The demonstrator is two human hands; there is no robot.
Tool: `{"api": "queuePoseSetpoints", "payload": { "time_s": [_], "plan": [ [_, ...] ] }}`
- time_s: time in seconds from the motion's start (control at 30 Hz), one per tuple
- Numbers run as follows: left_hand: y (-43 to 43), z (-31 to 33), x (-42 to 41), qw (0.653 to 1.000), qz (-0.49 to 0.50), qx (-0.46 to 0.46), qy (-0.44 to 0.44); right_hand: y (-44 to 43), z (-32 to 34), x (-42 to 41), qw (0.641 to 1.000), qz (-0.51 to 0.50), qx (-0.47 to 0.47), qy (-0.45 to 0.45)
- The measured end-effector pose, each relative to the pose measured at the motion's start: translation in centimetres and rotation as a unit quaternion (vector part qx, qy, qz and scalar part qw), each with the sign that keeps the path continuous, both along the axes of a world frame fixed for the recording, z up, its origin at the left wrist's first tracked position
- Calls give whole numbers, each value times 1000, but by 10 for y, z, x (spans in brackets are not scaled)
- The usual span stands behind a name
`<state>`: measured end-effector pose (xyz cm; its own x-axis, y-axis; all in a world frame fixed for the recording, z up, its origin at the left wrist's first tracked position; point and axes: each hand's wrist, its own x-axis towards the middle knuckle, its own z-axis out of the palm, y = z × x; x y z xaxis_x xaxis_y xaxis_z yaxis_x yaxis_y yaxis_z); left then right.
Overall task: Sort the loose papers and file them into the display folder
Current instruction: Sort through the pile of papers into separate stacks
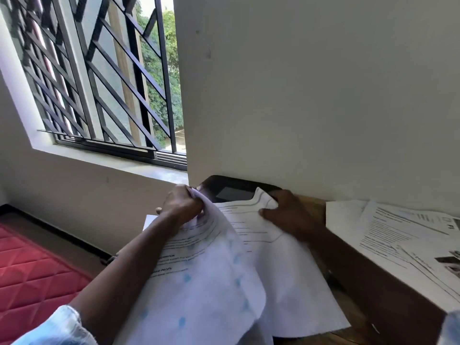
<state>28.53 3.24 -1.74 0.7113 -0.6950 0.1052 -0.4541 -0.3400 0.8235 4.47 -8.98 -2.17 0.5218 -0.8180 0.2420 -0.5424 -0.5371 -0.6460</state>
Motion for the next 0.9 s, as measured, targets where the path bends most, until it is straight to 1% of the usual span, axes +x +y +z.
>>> {"api": "queuePoseSetpoints", "payload": {
  "time_s": [0.03, 0.1, 0.27, 0.47, 0.6, 0.67, 0.73, 0.8, 0.9],
  "plan": [
    [-2, 0, 3, 1000, 1, 6, 19, 3, -4, 2, 1000, 1, -1, -15],
    [-3, 4, 8, 999, -5, 14, 29, 9, -9, 3, 1000, -1, 5, -31],
    [-2, 8, 1, 998, -8, 10, 56, 11, -11, -1, 999, -8, 28, -25],
    [-2, 17, -25, 995, -10, -28, 94, 20, -11, -18, 998, -46, 43, -5],
    [-5, 13, -35, 995, 0, -46, 92, 40, -5, -29, 996, -79, 33, -14],
    [-6, 10, -37, 996, 1, -53, 67, 54, 0, -31, 995, -100, 17, -19],
    [-5, 6, -39, 998, 1, -63, 16, 64, 3, -28, 993, -106, 15, -53],
    [0, 6, -43, 993, -8, -95, -70, 71, 4, -27, 988, -95, 40, -113],
    [6, 8, -47, 967, -57, -146, -201, 83, 2, -26, 973, -73, 88, -199]
  ]
}}
